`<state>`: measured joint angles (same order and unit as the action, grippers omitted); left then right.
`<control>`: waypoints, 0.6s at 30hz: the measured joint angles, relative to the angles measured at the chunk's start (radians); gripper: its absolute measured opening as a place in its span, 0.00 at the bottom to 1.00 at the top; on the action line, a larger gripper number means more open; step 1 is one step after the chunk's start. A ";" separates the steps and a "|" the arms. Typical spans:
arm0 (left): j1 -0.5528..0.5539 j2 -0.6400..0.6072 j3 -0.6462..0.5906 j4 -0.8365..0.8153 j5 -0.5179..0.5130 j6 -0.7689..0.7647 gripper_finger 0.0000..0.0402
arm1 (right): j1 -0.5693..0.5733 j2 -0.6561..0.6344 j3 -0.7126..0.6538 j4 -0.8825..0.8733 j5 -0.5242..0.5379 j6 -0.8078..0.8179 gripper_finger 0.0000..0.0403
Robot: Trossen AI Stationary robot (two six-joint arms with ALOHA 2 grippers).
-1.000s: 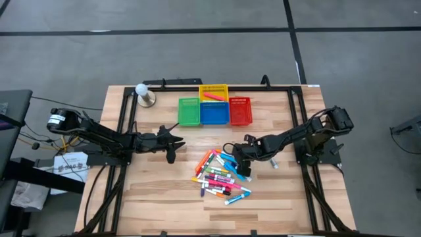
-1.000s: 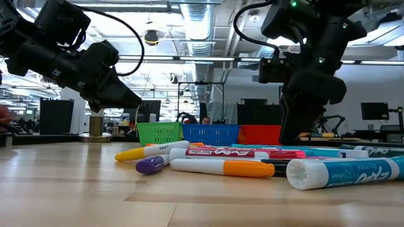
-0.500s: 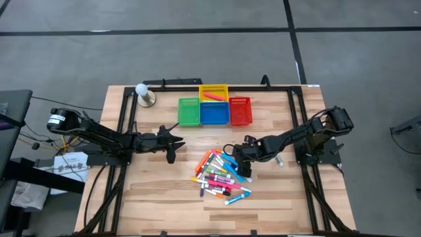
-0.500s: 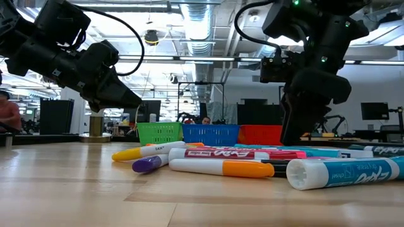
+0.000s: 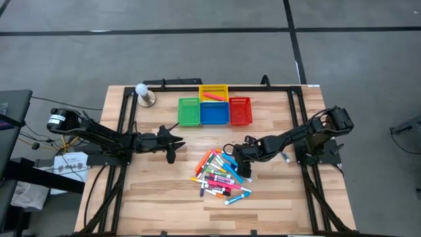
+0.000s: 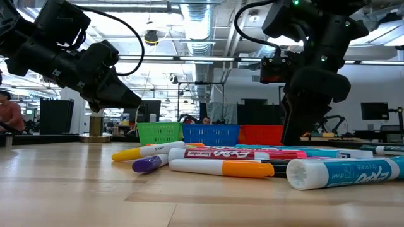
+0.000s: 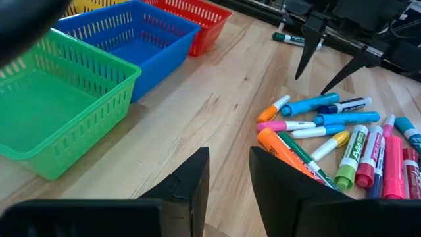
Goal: Pick & Place Markers
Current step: Put the top large blue highlighter pen into the yellow bin
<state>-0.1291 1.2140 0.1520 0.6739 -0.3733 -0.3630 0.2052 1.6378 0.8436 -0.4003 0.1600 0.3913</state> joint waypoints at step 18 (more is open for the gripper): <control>0.000 0.000 0.000 0.000 0.000 0.018 0.27 | -0.009 -0.005 0.000 0.064 -0.070 0.011 0.48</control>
<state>-0.1295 1.2137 0.1520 0.6739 -0.3733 -0.3447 0.1964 1.6325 0.8440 -0.3359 0.0899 0.4026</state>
